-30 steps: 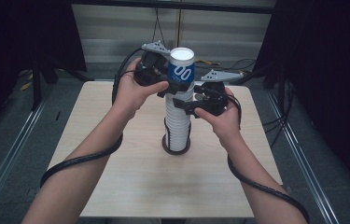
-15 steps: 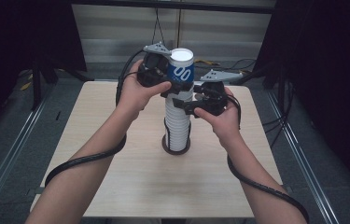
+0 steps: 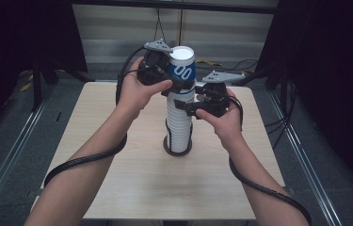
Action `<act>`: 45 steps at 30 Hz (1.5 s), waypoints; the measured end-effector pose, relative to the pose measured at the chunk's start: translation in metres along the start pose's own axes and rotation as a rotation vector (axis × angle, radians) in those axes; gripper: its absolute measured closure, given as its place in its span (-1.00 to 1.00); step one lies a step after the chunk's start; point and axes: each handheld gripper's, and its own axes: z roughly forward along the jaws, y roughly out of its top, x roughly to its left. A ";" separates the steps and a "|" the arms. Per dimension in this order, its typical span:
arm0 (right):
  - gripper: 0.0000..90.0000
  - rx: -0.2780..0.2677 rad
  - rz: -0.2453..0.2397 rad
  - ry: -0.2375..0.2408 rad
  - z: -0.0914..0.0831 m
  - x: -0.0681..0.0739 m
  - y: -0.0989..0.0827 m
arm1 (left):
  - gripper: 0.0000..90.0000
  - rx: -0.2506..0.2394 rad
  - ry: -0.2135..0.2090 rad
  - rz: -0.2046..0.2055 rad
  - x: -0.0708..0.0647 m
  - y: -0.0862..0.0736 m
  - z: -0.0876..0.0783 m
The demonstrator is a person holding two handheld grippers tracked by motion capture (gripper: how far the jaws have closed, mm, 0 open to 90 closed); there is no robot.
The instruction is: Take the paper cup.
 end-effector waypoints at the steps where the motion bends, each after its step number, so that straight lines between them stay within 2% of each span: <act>1: -0.70 0.000 0.001 0.000 0.000 0.000 0.000 | -0.53 -0.003 -0.002 -0.005 0.000 0.001 -0.001; 3: -0.70 0.001 0.001 0.001 0.000 0.000 0.000 | -0.52 -0.017 -0.002 -0.007 0.000 0.006 -0.005; 7: -0.70 0.003 0.000 0.001 0.000 0.000 0.000 | -0.51 0.003 0.010 0.017 -0.001 0.013 -0.010; 8: -0.70 0.003 -0.001 0.001 0.000 0.000 0.000 | -0.51 -0.004 0.008 0.005 -0.002 0.014 -0.011; 18: -0.70 0.000 -0.002 0.001 0.000 0.000 0.000 | -0.49 0.005 0.013 0.027 -0.003 0.023 -0.019; 20: -0.70 -0.002 0.000 0.002 0.000 -0.001 0.000 | -0.49 -0.010 0.004 0.011 -0.002 0.024 -0.019; 27: -0.71 0.000 0.006 0.006 0.000 -0.001 -0.001 | -0.48 -0.015 0.003 0.015 -0.002 0.026 -0.020; 37: -0.71 -0.004 0.011 0.009 0.001 -0.002 -0.002 | -0.48 -0.024 0.005 0.000 0.000 0.031 -0.024; 41: -0.67 0.016 0.008 0.004 0.002 -0.002 -0.004 | -0.48 -0.026 0.005 0.003 0.001 0.034 -0.026; 43: -0.67 0.010 0.027 0.016 0.002 -0.004 -0.006 | -0.48 -0.024 0.002 0.001 0.001 0.036 -0.026; 45: -0.67 0.001 0.021 0.019 0.002 -0.004 -0.007 | -0.48 -0.022 0.006 0.006 0.001 0.037 -0.027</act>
